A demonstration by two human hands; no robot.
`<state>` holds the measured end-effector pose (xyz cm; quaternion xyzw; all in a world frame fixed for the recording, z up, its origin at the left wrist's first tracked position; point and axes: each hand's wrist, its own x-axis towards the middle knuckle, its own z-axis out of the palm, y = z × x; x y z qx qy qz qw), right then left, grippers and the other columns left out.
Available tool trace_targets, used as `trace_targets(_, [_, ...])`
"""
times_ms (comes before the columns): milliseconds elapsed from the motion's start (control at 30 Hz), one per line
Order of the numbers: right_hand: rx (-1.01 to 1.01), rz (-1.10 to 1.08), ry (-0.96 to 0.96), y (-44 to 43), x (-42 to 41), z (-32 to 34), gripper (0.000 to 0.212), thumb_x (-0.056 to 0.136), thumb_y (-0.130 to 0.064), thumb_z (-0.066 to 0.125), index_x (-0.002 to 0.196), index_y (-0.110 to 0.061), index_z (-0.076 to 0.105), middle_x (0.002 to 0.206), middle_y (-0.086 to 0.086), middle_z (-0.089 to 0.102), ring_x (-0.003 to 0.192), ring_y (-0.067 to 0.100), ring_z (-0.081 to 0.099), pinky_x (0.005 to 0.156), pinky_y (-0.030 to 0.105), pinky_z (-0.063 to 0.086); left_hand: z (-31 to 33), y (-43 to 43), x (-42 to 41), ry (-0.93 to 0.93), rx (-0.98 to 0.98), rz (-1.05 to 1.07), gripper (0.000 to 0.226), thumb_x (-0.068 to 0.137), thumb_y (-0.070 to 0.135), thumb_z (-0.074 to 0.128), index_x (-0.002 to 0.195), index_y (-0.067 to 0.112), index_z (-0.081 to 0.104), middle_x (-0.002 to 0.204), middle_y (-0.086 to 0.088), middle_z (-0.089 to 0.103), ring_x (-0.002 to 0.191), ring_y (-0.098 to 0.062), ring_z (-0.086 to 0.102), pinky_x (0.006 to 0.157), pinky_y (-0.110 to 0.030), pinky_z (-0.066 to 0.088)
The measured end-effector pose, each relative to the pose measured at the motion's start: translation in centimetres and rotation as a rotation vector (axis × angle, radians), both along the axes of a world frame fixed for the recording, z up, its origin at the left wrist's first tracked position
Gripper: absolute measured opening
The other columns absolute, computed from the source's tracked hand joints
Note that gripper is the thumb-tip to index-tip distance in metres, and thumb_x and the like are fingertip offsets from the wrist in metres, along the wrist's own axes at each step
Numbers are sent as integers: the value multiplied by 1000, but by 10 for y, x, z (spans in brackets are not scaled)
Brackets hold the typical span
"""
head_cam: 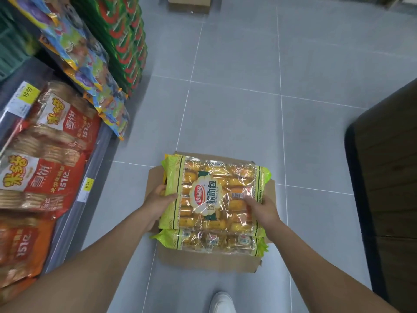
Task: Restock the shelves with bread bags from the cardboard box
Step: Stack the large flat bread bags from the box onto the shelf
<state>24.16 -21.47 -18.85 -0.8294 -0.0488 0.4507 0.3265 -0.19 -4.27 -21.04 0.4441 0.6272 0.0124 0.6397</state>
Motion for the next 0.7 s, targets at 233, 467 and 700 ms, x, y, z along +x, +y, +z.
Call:
trace_targets(233, [46, -36, -46, -10, 8, 49, 79, 78, -60, 68, 143, -18, 55, 142, 7, 59, 128, 29, 57, 110, 51, 46, 66, 1, 0, -39, 102, 36, 22, 97, 15, 69, 116, 22, 59, 115, -6, 68, 93, -25, 70, 80, -38, 58])
trace_targets(467, [201, -16, -49, 11, 8, 192, 10, 98, -25, 64, 107, -23, 70, 106, 4, 75, 95, 21, 71, 91, 40, 56, 194, 25, 2, -106, 211, 45, 28, 97, 16, 68, 123, 23, 60, 117, -7, 70, 79, -15, 67, 60, -27, 49])
trace_targets(700, [445, 59, -106, 31, 7, 360, 13, 97, -26, 66, 109, -27, 70, 106, -7, 74, 102, 14, 70, 90, 35, 56, 372, 38, -29, -200, 402, 73, 40, 94, 15, 73, 130, 22, 60, 125, -1, 67, 119, -19, 63, 103, -44, 52])
